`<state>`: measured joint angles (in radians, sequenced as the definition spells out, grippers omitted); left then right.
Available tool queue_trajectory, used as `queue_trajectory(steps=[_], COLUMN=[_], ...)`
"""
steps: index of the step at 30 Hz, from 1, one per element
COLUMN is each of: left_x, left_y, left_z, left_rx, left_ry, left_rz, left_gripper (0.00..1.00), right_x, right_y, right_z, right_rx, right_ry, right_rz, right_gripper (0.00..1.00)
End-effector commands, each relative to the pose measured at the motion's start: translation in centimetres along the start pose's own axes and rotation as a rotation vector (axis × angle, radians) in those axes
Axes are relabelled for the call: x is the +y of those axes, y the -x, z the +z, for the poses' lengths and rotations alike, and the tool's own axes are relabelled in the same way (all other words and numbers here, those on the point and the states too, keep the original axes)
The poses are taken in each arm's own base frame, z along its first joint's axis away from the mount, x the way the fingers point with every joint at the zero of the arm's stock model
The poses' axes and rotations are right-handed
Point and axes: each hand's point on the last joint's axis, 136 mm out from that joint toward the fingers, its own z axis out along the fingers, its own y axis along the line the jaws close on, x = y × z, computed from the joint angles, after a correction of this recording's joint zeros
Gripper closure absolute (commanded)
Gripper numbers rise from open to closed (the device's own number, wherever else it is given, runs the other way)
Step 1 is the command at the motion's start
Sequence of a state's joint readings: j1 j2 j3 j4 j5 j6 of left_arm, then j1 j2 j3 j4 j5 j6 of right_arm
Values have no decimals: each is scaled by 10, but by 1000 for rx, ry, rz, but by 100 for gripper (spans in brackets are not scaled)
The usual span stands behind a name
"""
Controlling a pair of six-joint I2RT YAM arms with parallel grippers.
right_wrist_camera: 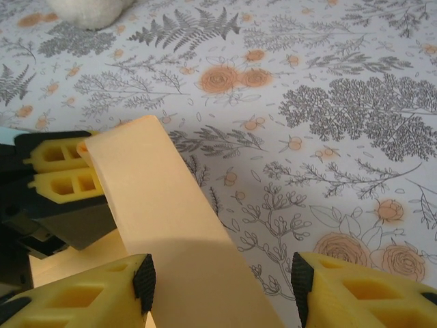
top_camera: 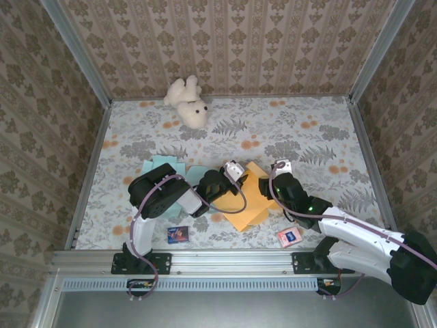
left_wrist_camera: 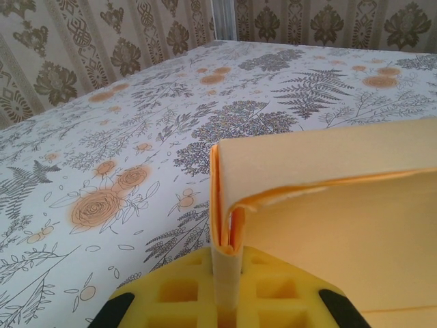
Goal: Fold the paper box
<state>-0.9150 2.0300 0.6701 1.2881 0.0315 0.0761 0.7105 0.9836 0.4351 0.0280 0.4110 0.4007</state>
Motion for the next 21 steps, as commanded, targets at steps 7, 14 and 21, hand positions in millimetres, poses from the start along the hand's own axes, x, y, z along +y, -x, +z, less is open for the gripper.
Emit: queue_trajectory(steps=[7, 14, 21], left_x=[11, 31, 38], left_y=[-17, -15, -16], left_z=[5, 9, 18], left_rx=[42, 58, 61], left_ry=[111, 357, 450], left_rz=[49, 88, 100], left_gripper=[100, 100, 100], right_x=[-8, -2, 8], right_y=[-18, -26, -30], right_z=[13, 17, 16], right_rx=[32, 56, 77], right_ry=[-30, 6, 59], right_rz=[25, 50, 77], right_gripper=[47, 59, 60])
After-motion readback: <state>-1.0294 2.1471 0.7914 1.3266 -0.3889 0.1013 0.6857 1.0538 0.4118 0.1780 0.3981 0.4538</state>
